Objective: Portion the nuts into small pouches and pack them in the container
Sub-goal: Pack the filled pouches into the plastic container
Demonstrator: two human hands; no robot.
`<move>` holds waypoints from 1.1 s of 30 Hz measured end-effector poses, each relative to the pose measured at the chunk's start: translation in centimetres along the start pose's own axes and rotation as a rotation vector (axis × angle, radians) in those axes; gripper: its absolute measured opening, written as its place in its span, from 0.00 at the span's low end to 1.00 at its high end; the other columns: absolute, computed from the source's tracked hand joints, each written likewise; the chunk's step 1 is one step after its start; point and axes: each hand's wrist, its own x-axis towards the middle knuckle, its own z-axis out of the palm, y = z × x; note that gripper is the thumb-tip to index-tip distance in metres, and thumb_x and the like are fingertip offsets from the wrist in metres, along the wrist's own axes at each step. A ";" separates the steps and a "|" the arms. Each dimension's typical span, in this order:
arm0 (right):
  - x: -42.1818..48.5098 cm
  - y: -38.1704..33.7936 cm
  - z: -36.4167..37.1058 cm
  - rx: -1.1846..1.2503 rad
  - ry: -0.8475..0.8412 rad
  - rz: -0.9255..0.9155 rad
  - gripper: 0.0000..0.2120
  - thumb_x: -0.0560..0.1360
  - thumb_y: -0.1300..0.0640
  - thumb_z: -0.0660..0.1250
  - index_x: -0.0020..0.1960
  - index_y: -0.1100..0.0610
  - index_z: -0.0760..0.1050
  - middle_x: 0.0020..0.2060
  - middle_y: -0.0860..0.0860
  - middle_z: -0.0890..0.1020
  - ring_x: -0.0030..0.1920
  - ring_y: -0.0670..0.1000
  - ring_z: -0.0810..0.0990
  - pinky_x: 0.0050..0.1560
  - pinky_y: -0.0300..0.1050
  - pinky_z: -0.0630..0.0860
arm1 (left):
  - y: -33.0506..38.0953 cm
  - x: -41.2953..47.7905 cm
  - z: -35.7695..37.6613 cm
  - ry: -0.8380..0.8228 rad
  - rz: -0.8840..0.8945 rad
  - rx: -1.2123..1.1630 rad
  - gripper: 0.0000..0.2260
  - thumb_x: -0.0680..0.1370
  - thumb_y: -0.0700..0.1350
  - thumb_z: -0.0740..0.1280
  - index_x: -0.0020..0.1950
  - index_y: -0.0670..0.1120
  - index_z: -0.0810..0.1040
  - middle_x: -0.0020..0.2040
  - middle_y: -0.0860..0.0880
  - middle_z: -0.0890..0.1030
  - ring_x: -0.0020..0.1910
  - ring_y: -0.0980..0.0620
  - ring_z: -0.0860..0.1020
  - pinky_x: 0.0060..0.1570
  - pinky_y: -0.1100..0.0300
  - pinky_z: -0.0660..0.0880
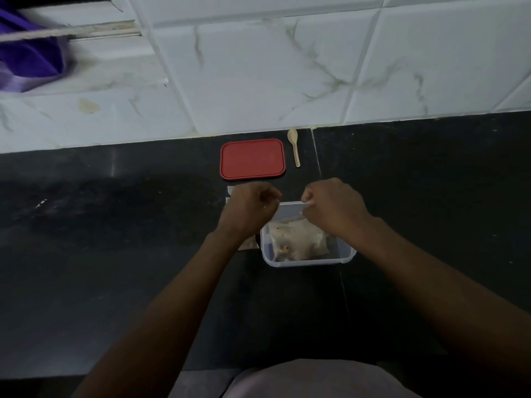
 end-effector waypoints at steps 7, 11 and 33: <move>4.3 -5.6 2.5 0.198 -0.056 -0.239 0.07 0.76 0.55 0.72 0.53 0.52 0.85 0.48 0.46 0.86 0.47 0.46 0.84 0.56 0.52 0.81 | -6.2 -0.2 -2.6 -0.120 -0.374 0.303 0.16 0.75 0.47 0.76 0.61 0.48 0.79 0.60 0.48 0.78 0.54 0.53 0.77 0.54 0.56 0.77; 6.1 -7.9 5.0 -0.080 -0.177 -0.276 0.11 0.76 0.49 0.70 0.58 0.47 0.83 0.55 0.46 0.84 0.59 0.50 0.79 0.68 0.55 0.66 | -7.7 -0.6 -2.7 -0.154 -0.537 0.193 0.17 0.76 0.43 0.75 0.61 0.44 0.74 0.54 0.47 0.78 0.49 0.51 0.77 0.43 0.58 0.73; 1.0 -1.3 -2.6 0.604 -0.067 -0.182 0.02 0.78 0.55 0.73 0.49 0.51 0.84 0.41 0.45 0.87 0.41 0.45 0.86 0.45 0.40 0.82 | 0.3 0.6 -6.3 -0.214 -0.076 -0.353 0.07 0.81 0.37 0.69 0.55 0.45 0.84 0.49 0.46 0.86 0.48 0.49 0.85 0.52 0.58 0.83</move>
